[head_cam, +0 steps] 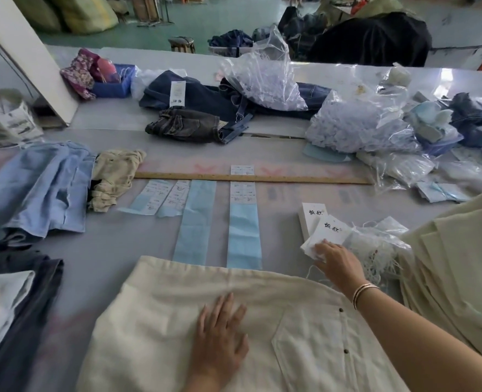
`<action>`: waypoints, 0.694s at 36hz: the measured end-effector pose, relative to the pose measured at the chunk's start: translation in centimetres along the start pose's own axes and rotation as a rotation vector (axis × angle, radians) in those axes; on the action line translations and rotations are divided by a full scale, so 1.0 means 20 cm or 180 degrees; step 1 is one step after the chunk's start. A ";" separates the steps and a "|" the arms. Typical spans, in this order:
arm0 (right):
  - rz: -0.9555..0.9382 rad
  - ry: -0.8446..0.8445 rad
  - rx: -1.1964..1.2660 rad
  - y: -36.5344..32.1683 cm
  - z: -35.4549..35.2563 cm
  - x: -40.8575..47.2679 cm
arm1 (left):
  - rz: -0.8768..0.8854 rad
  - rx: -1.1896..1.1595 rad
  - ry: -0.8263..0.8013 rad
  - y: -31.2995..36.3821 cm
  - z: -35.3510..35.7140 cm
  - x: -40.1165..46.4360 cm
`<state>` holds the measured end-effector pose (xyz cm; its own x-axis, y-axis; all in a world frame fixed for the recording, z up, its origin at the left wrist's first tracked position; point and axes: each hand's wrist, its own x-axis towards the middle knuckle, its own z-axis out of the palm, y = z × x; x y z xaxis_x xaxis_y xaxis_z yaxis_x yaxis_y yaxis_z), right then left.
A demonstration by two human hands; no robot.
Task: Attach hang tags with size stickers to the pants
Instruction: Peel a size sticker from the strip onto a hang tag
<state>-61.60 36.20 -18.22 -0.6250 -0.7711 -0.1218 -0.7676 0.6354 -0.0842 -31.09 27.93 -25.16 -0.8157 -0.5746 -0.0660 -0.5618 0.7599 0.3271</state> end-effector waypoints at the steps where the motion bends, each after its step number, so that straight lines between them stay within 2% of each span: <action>1: 0.0000 0.0033 0.0001 0.00 0.00 0.00 | 0.0002 -0.0007 -0.0004 0.00 0.00 0.00; 11: -0.0142 0.0113 -0.0004 0.01 0.00 0.03 | -0.0003 0.0016 0.0015 0.02 -0.04 -0.01; 16: 0.0008 0.0056 -0.0191 0.01 -0.03 0.04 | -0.0001 0.0024 -0.0002 0.03 -0.05 -0.02; 25: 0.0413 0.0220 0.0014 -0.02 -0.03 0.03 | 0.0002 -0.0013 -0.0043 0.03 -0.05 -0.02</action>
<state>-61.82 35.49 -17.71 -0.7273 -0.6834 -0.0637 -0.6792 0.7300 -0.0764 -30.94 28.25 -24.08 -0.8179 -0.5700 -0.0785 -0.5608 0.7590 0.3308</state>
